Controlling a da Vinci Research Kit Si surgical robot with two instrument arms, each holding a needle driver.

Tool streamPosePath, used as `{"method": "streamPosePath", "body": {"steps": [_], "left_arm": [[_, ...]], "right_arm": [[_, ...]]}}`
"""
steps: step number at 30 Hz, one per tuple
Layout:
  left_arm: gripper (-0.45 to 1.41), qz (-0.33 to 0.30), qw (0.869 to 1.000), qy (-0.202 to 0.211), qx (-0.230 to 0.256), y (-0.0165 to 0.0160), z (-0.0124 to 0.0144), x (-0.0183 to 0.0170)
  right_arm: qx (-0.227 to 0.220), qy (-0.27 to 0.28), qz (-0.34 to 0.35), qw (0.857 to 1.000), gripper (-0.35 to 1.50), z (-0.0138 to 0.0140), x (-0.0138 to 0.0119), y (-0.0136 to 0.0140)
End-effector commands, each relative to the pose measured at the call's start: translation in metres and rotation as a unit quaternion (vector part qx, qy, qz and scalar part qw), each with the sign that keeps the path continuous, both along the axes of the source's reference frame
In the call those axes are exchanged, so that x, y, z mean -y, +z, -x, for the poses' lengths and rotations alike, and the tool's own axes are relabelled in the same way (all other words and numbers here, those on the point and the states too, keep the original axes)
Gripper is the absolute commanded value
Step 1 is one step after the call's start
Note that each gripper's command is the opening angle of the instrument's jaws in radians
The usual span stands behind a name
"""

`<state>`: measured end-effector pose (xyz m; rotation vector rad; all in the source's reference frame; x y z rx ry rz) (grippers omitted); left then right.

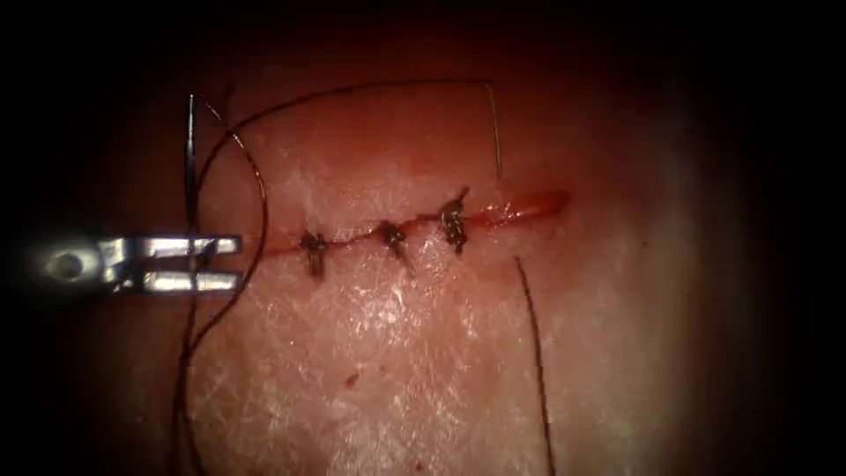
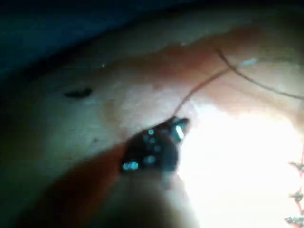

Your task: Wound Closure

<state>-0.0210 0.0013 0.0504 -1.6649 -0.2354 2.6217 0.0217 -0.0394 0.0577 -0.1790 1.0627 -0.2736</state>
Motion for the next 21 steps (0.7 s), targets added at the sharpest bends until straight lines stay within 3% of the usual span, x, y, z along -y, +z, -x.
{"method": "streamPosePath", "body": {"steps": [1, 12, 21], "left_arm": [[-0.45, 0.0, 1.0, 0.0, 0.001, 0.0007, 0.0005, 0.0002], [-0.45, 0.0, 1.0, 0.002, 0.0, 0.0008, 0.0004, 0.0002], [-0.45, 0.001, 1.0, 0.002, 0.0, 0.001, 0.0004, 0.0002]], "right_arm": [[0.001, 0.005, -0.004, 1.0, 1.38, -0.0001, 0.0, 0.0007], [0.01, 0.05, -0.019, 0.999, 1.43, 0.0056, -0.0063, 0.0056], [0.015, 0.091, 0.007, 0.996, 1.4, 0.005, -0.0125, 0.0118]]}}
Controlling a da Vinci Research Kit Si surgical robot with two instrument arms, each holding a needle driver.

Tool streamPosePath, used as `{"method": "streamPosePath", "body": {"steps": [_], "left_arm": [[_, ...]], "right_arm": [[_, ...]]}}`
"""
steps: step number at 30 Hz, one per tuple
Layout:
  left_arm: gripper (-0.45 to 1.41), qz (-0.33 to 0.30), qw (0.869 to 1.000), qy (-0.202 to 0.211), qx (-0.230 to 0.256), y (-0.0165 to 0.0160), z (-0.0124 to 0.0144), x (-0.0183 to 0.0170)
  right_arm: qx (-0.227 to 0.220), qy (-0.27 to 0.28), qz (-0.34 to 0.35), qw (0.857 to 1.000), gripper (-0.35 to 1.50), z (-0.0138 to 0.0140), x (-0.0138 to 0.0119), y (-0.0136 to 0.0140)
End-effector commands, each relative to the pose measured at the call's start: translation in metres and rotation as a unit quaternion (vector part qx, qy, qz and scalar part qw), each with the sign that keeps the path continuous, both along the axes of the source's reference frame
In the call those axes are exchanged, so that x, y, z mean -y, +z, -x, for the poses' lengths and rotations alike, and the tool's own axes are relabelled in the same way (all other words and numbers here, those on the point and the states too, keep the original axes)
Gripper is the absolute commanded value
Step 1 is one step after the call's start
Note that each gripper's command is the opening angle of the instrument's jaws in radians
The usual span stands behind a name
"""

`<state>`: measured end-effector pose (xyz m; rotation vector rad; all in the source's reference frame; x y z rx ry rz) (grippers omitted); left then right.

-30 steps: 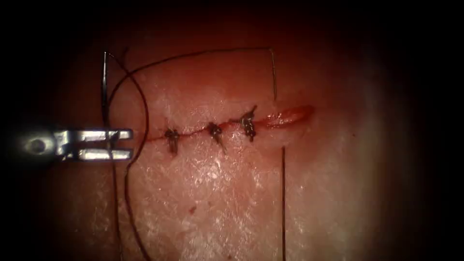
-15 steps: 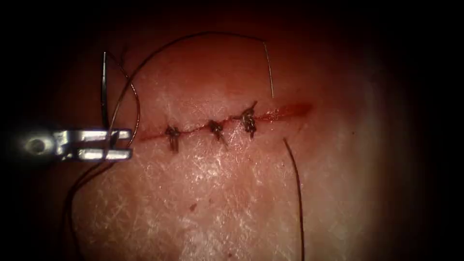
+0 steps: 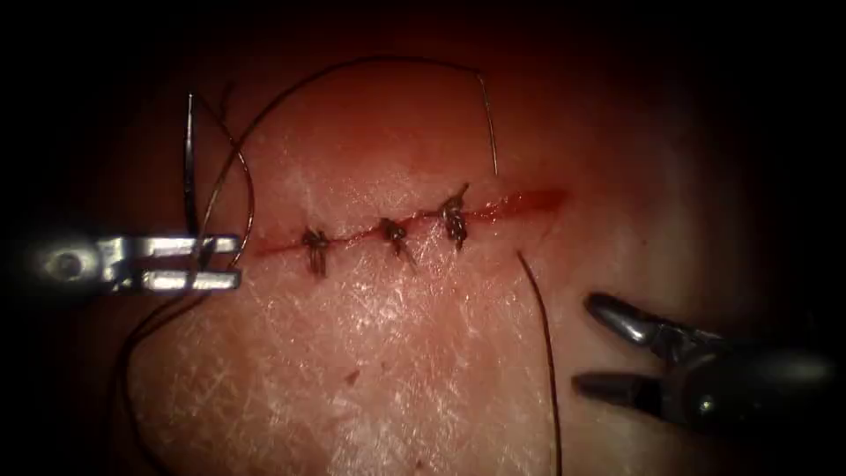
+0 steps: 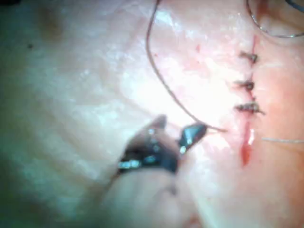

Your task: Wound Closure

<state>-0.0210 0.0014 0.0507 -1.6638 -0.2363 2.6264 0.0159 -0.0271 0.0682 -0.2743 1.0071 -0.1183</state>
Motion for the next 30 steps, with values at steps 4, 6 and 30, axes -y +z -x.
{"method": "streamPosePath", "body": {"steps": [4, 6, 30], "left_arm": [[-0.45, 0.0, 1.0, 0.0, 0.001, 0.0007, 0.0005, 0.0002], [-0.45, 0.0, 1.0, 0.0, 0.001, 0.0007, 0.0005, 0.0002], [-0.45, 0.001, 1.0, 0.0, -0.002, 0.0009, 0.0007, 0.0004]], "right_arm": [[0.0, -0.005, 0.026, 1.0, 1.41, -0.0013, -0.0003, 0.0037], [-0.002, -0.007, 0.027, 1.0, 1.41, -0.0014, -0.0001, 0.004], [-0.006, -0.063, 0.035, 0.997, -0.35, -0.004, 0.0015, 0.0025]]}}
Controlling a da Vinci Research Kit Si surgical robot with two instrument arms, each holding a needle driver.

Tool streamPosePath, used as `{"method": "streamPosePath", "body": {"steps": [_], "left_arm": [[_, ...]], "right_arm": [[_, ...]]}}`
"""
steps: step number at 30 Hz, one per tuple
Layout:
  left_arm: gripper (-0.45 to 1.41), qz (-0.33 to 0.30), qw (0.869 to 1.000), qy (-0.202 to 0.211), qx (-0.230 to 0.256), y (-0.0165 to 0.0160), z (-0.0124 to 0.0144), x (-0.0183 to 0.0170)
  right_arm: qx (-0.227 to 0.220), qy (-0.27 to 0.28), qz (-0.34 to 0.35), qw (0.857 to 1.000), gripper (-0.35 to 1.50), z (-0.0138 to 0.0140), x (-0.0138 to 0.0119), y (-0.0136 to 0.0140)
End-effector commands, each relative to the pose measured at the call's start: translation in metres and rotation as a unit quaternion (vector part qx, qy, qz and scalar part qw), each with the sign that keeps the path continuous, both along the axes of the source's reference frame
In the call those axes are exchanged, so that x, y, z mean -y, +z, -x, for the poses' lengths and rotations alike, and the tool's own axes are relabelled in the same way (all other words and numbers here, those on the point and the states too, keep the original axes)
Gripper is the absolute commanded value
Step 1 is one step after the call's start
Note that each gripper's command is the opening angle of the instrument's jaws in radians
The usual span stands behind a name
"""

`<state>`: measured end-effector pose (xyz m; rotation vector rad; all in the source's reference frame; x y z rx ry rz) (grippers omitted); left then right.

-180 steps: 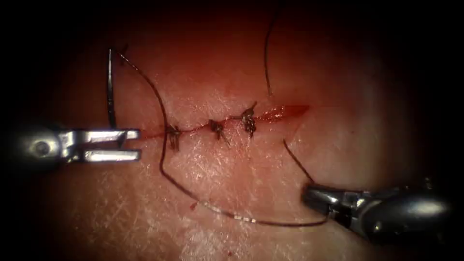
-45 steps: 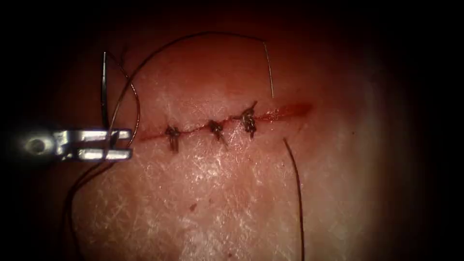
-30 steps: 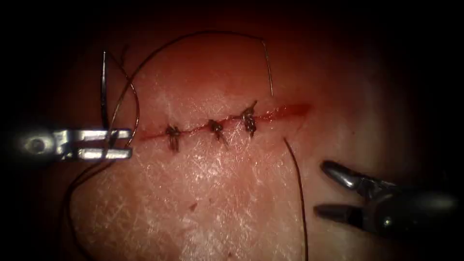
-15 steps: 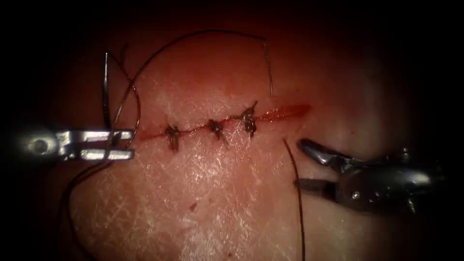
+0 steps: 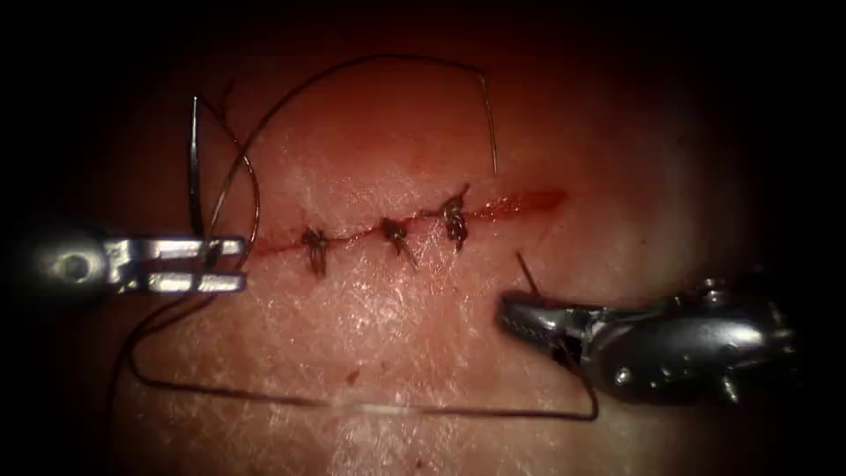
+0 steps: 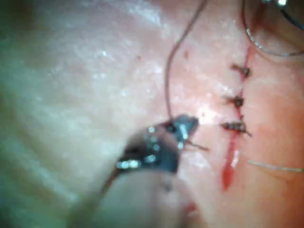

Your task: Wound Closure

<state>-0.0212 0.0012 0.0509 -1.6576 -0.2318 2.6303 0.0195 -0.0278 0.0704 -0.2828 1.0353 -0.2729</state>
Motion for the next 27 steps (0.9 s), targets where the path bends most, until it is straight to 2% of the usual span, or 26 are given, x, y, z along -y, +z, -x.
{"method": "streamPosePath", "body": {"steps": [1, 12, 27], "left_arm": [[-0.45, -0.003, 1.0, -0.001, 0.001, 0.0007, 0.0005, 0.0002], [-0.45, -0.003, 1.0, -0.001, 0.001, 0.0007, 0.0005, 0.0002], [-0.45, -0.003, 1.0, 0.0, 0.001, 0.0008, 0.0004, 0.0002]], "right_arm": [[0.004, 0.0, -0.008, 1.0, -0.35, -0.0003, 0.0009, 0.0003], [0.016, -0.032, -0.022, 0.999, -0.35, -0.0012, 0.0058, -0.0035], [0.015, -0.062, -0.033, 0.997, -0.35, -0.0018, 0.0099, -0.0073]]}}
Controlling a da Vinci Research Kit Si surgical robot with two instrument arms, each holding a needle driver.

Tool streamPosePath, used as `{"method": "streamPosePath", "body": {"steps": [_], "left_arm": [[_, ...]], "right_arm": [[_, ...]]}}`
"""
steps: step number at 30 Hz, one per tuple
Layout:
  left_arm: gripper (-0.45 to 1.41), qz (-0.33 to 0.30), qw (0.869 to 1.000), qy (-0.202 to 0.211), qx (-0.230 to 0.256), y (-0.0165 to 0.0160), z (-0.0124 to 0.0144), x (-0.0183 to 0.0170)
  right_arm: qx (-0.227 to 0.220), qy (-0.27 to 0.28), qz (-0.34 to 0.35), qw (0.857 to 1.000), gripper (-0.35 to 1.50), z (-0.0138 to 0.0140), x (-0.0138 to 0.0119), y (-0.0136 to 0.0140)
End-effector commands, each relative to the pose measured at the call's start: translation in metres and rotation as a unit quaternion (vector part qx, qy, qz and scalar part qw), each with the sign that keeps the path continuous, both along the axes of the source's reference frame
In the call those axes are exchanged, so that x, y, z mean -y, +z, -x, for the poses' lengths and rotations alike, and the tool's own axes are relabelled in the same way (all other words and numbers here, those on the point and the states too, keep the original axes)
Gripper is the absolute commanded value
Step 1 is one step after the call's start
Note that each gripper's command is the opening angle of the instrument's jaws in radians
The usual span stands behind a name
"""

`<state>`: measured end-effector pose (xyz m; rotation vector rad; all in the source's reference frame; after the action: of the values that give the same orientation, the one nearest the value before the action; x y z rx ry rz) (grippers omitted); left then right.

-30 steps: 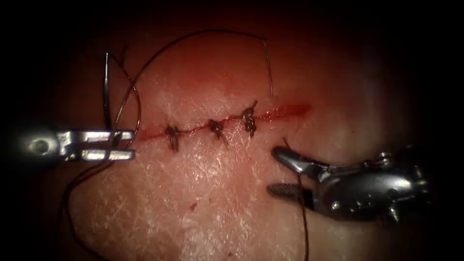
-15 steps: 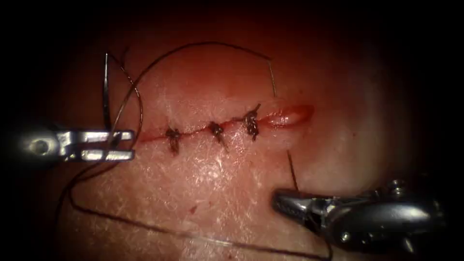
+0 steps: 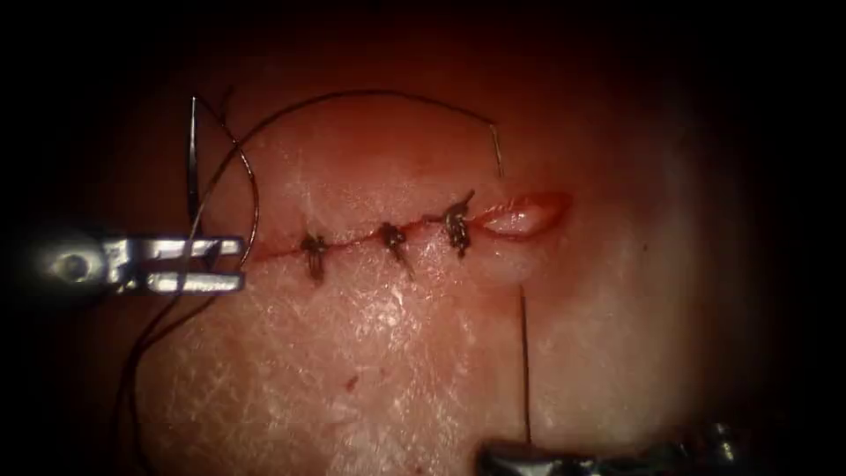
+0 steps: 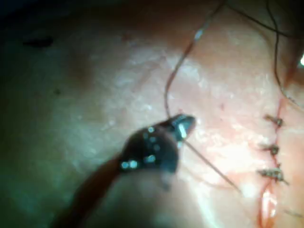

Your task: Wound Closure

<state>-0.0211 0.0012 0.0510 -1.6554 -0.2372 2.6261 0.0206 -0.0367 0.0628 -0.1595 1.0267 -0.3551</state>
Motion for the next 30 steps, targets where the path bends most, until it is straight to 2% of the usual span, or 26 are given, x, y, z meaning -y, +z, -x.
{"method": "streamPosePath", "body": {"steps": [1, 10, 19, 23, 30], "left_arm": [[-0.45, 0.0, 1.0, 0.001, 0.001, 0.0007, 0.0005, 0.0002], [-0.45, 0.0, 1.0, 0.001, 0.001, 0.0007, 0.0005, 0.0002], [-0.45, 0.0, 1.0, 0.001, 0.001, 0.0007, 0.0004, 0.0002], [-0.45, 0.0, 1.0, 0.001, 0.001, 0.0007, 0.0004, 0.0002], [-0.45, 0.0, 1.0, 0.001, 0.001, 0.0007, 0.0004, 0.0002]], "right_arm": [[-0.003, -0.002, -0.006, 1.0, -0.35, -0.0007, 0.0014, 0.0002], [-0.002, -0.016, -0.02, 1.0, -0.35, -0.0009, 0.0036, -0.0004], [-0.011, -0.026, -0.021, 0.999, -0.35, -0.0022, 0.0062, -0.0029], [0.002, -0.029, -0.02, 0.999, -0.35, -0.0023, 0.0059, -0.0027], [-0.009, -0.031, -0.024, 0.999, -0.35, -0.002, 0.0055, -0.0028]]}}
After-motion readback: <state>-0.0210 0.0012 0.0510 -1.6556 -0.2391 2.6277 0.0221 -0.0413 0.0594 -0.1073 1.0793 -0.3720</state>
